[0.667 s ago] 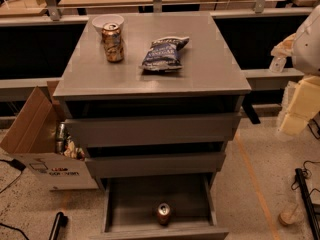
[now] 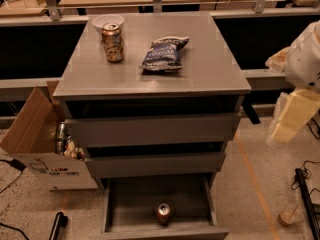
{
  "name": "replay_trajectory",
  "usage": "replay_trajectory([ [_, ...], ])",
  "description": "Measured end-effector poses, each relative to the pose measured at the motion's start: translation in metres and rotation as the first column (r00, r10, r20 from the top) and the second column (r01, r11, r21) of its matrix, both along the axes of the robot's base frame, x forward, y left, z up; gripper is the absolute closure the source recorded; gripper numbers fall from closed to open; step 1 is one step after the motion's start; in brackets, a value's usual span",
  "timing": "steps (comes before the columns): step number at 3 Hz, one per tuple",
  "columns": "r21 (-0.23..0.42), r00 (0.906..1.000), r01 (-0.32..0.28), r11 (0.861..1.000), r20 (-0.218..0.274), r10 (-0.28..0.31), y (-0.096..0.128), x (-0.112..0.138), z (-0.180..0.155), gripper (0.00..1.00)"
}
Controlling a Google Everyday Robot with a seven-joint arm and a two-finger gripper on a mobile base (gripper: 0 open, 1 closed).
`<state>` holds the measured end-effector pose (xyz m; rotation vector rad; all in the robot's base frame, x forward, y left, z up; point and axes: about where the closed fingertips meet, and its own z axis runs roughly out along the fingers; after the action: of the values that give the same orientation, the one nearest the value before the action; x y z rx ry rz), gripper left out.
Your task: Pick coke can from bottom drawer and place on counter
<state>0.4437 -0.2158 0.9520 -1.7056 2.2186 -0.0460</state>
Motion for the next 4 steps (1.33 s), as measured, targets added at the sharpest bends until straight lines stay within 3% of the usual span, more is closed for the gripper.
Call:
replay_trajectory([
  [1, 0.159, 0.9979, -0.049, 0.986, -0.034, 0.055, 0.015, -0.01, -0.078, 0.0],
  [2, 0.221, 0.9987, -0.036, 0.975, -0.026, 0.043, 0.016, -0.021, -0.104, 0.0],
  [3, 0.222, 0.9984, -0.031, 0.975, -0.039, 0.041, 0.018, -0.017, -0.109, 0.0],
  [4, 0.269, 0.9987, -0.02, 0.963, -0.039, 0.032, 0.024, -0.007, -0.139, 0.0],
])
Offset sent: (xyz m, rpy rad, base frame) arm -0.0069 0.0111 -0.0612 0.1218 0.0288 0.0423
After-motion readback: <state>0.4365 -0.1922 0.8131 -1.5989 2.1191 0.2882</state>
